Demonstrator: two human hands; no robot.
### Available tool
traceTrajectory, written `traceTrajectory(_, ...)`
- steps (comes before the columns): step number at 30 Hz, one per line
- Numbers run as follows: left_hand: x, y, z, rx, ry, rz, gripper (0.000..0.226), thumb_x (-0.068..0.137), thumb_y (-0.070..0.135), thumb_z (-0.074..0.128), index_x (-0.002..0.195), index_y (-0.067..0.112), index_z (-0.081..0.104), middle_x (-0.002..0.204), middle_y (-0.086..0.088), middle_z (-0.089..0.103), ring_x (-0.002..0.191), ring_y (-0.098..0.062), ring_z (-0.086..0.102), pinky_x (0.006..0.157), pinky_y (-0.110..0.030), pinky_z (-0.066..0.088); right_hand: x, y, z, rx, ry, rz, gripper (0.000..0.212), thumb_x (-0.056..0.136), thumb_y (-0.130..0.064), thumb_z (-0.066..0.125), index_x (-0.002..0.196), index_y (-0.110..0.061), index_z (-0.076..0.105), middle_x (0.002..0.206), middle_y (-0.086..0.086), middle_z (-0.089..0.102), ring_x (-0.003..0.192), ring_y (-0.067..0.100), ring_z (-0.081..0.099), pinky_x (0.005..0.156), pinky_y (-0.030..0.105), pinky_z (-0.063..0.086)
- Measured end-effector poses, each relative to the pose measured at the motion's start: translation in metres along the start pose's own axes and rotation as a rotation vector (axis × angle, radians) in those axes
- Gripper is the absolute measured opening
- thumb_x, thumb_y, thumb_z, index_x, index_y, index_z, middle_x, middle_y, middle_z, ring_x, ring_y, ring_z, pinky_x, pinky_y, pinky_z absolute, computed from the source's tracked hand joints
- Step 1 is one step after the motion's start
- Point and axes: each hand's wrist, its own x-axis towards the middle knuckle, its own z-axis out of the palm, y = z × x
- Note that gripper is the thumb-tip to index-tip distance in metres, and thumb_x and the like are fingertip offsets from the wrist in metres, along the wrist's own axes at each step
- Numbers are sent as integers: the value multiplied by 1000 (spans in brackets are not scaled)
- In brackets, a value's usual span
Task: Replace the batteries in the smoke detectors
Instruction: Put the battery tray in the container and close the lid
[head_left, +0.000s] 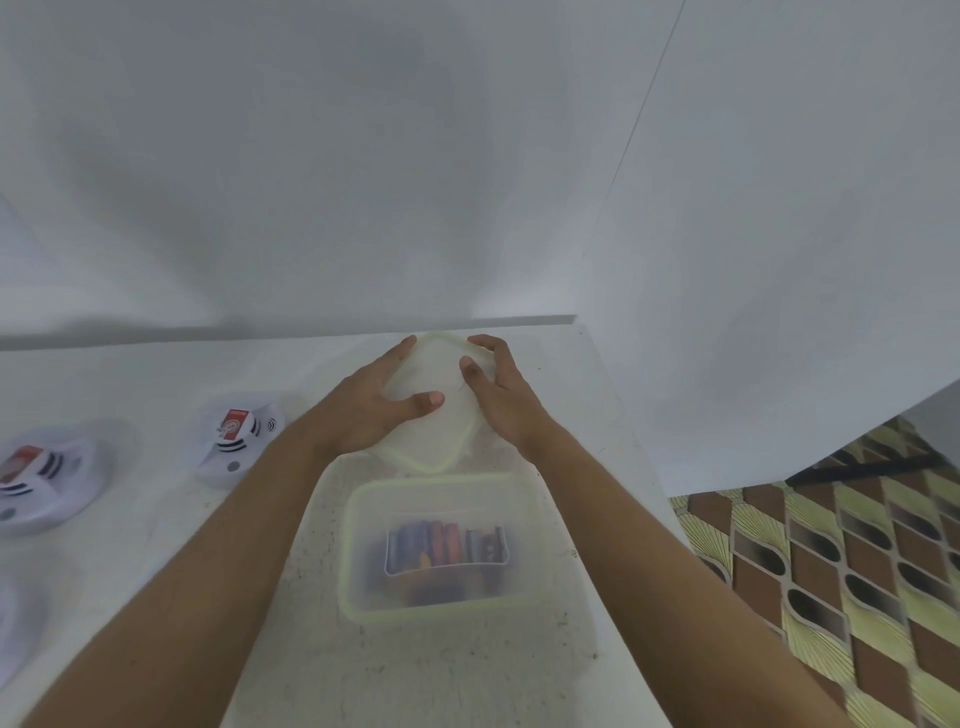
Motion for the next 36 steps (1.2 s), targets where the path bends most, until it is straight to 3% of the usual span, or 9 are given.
traceTrajectory(4, 0, -1, 0, -7, 0, -10, 109, 60, 82, 64, 153, 44, 21, 155, 18, 32, 137, -7, 38, 114, -36, 35, 0, 0, 1, -14, -1, 6, 39, 106, -46, 40, 143, -35, 34, 127, 0, 58, 109, 21, 62, 96, 36, 51)
traceTrajectory(13, -3, 2, 1, -30, 46, -36, 101, 61, 77, 72, 148, 47, 29, 146, 16, 45, 131, -10, 47, 110, -41, 41, -3, -6, -6, -41, -22, 55, 43, 104, -49, 43, 142, -30, 36, 122, -2, 58, 107, 20, 59, 98, 37, 50)
traceTrajectory(16, -8, 9, 3, 85, 149, -88, 97, 60, 79, 71, 143, 38, 44, 138, 12, 54, 125, -14, 52, 105, -41, 45, -3, -6, -8, -24, -9, 75, 41, 102, -48, 48, 137, -27, 41, 123, 0, 60, 107, 19, 61, 98, 39, 52)
traceTrajectory(20, -21, 16, 6, 205, 398, -179, 87, 67, 77, 67, 132, 21, 56, 127, -2, 63, 116, -23, 58, 97, -38, 47, -4, -4, -13, -12, 59, 93, 35, 95, -46, 62, 115, -20, 50, 110, -1, 63, 95, 16, 64, 87, 37, 57)
traceTrajectory(23, -30, 15, 7, 225, 460, -248, 83, 78, 70, 63, 139, 16, 48, 138, -9, 55, 127, -28, 51, 99, -40, 42, -10, 0, -11, -18, 135, 109, 44, 86, -49, 71, 104, -15, 52, 102, 0, 61, 96, 20, 65, 86, 46, 60)
traceTrajectory(26, -40, 10, 3, 157, 436, -368, 98, 79, 69, 62, 151, 15, 23, 147, -17, 42, 130, -36, 47, 104, -50, 44, -20, 3, -8, 50, 244, 124, 49, 81, -51, 77, 99, -11, 53, 92, -2, 58, 83, 18, 66, 83, 47, 60)
traceTrajectory(29, -55, 8, 0, -1, 421, -414, 99, 78, 64, 69, 151, 20, 19, 137, -16, 49, 108, -32, 62, 93, -48, 53, -29, 5, -4, 128, 268, 157, 43, 85, -47, 75, 97, -11, 54, 88, -2, 58, 65, 16, 66, 81, 46, 62)
traceTrajectory(33, -70, 7, 4, -61, 489, -339, 77, 78, 53, 75, 139, 18, 42, 117, -10, 64, 104, -29, 65, 97, -49, 51, -39, 5, -1, 170, 170, 165, 31, 93, -34, 62, 115, -15, 53, 93, -5, 58, 68, 15, 65, 89, 47, 59)
traceTrajectory(36, -77, 12, 9, -105, 524, -329, 64, 79, 47, 77, 126, 14, 51, 95, -2, 68, 89, -21, 71, 92, -43, 54, -44, 5, -6, 179, 118, 154, 26, 96, -29, 58, 119, -18, 53, 96, -8, 58, 75, 15, 65, 93, 44, 58)
